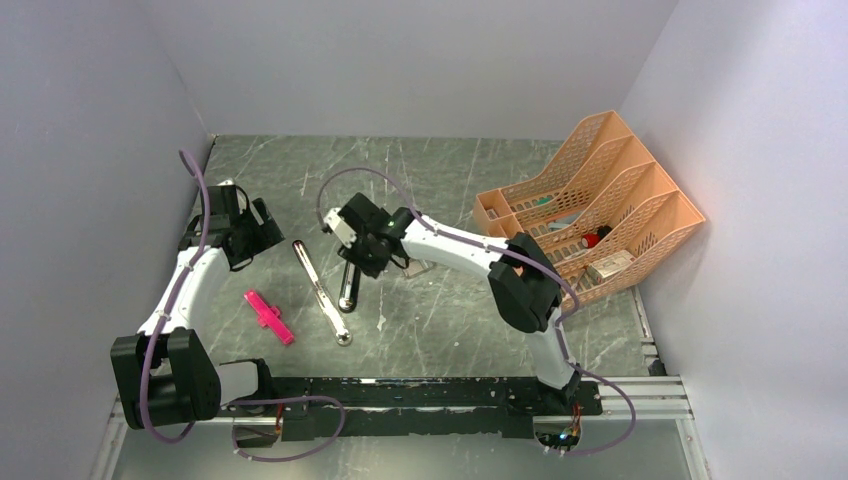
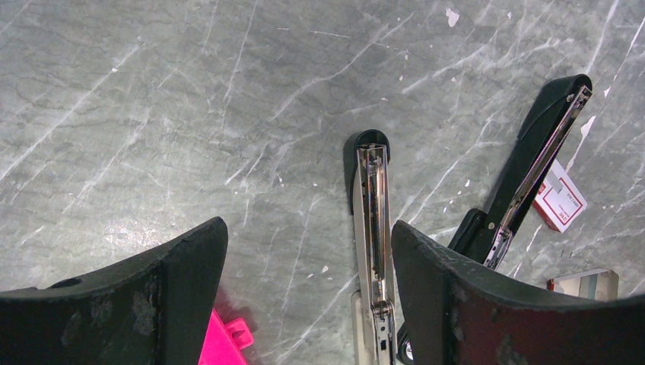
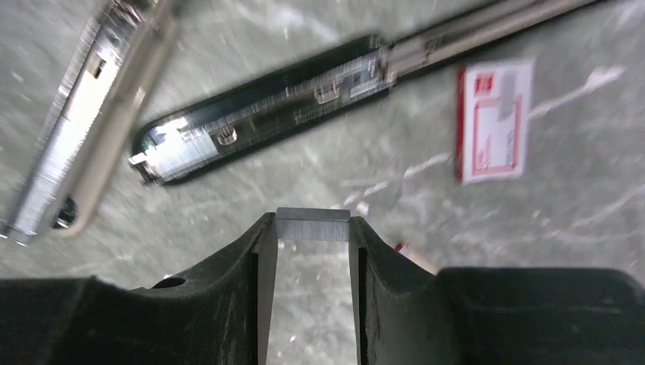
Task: Load the staples into the stapler
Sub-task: Pick up the staple from the center of the board, then install the staple into the stapler.
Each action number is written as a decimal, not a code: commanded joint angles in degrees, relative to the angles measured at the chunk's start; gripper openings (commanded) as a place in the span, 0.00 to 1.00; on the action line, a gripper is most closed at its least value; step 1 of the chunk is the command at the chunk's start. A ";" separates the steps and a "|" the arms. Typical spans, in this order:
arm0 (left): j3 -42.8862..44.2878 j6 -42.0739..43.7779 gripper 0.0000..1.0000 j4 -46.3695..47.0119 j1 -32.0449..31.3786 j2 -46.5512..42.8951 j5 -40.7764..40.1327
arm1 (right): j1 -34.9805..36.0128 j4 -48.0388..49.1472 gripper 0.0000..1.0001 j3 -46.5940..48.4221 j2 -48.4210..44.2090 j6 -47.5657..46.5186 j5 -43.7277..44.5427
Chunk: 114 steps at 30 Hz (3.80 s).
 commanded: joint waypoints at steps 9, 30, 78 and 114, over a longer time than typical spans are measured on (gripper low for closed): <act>1.79 0.30 0.83 1.07 -0.44 -0.66 1.10 | -0.72 -0.26 0.27 15.68 8.31 -10.50 -11.24; 1.74 0.53 0.83 1.08 -0.52 -0.52 1.24 | -0.69 -1.71 0.28 17.03 11.59 -14.33 -11.51; 1.74 0.61 0.83 1.10 -0.75 -0.68 1.22 | -0.68 -3.53 0.45 17.93 14.52 -13.39 -10.96; 1.90 0.71 0.83 1.02 -1.18 -0.67 0.88 | -3.22 12.84 0.56 5.26 0.62 -8.55 -9.61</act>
